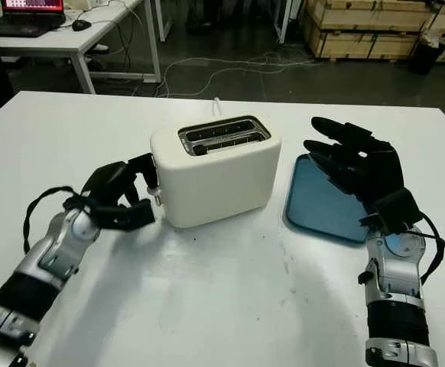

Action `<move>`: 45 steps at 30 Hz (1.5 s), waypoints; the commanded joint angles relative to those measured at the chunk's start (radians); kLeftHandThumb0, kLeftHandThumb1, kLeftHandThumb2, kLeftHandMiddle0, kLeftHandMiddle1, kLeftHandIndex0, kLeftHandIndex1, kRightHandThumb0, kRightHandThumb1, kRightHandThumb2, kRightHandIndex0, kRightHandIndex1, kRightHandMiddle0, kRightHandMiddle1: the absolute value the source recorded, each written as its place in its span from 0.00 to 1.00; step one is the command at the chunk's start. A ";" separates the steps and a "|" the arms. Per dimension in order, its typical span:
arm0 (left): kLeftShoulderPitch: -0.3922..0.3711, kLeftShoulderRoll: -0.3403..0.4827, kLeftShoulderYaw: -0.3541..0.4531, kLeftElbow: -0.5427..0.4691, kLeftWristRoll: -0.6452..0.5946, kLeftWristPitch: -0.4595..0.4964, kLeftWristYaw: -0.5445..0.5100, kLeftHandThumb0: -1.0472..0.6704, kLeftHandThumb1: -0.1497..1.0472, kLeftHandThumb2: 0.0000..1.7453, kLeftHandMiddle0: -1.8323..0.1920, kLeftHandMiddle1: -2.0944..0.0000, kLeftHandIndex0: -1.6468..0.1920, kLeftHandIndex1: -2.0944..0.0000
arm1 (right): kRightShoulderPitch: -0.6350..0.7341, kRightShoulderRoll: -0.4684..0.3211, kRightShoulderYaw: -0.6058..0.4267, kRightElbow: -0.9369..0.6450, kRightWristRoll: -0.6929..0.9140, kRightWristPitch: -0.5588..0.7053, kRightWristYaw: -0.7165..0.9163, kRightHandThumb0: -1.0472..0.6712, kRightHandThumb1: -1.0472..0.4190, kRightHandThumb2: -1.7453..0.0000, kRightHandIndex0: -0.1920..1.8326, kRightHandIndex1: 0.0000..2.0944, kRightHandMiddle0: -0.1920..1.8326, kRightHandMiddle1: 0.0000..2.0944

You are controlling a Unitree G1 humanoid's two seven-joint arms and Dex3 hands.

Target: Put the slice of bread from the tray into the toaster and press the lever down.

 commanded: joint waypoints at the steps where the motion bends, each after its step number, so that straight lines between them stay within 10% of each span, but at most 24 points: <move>1: 0.120 -0.117 -0.203 0.169 0.062 0.071 -0.192 0.51 0.23 0.80 0.38 0.66 0.28 0.78 | 0.008 -0.015 0.001 -0.024 -0.013 -0.016 -0.011 0.38 0.09 0.96 0.56 0.00 0.50 0.00; 15: 0.111 -0.119 -0.219 0.176 0.043 0.086 -0.144 0.48 0.16 0.88 0.39 0.63 0.24 0.82 | 0.009 -0.017 0.009 -0.028 -0.013 -0.013 -0.009 0.37 0.09 0.96 0.56 0.00 0.50 0.00; 27: 0.158 -0.033 -0.173 0.031 0.012 -0.082 -0.053 0.38 0.08 0.99 0.38 0.49 0.21 0.75 | 0.011 -0.017 0.009 -0.035 -0.004 -0.005 -0.002 0.37 0.09 0.96 0.55 0.00 0.49 0.00; 34: 0.276 0.046 0.081 -0.246 -0.125 -0.287 0.142 0.16 0.53 0.74 0.55 0.19 0.73 0.21 | 0.006 -0.017 0.011 -0.043 0.012 0.012 0.015 0.37 0.09 0.96 0.54 0.00 0.48 0.00; 39: 0.298 0.099 0.214 -0.366 -0.094 -0.369 0.198 0.12 0.73 0.59 0.57 0.17 0.78 0.17 | 0.004 -0.016 0.016 -0.053 0.008 0.029 0.015 0.36 0.09 0.97 0.52 0.00 0.47 0.00; 45: 0.287 0.121 0.300 -0.376 -0.061 -0.377 0.228 0.13 0.66 0.62 0.60 0.17 0.78 0.17 | -0.005 -0.024 0.020 -0.045 0.007 0.031 0.023 0.36 0.09 0.97 0.52 0.00 0.47 0.00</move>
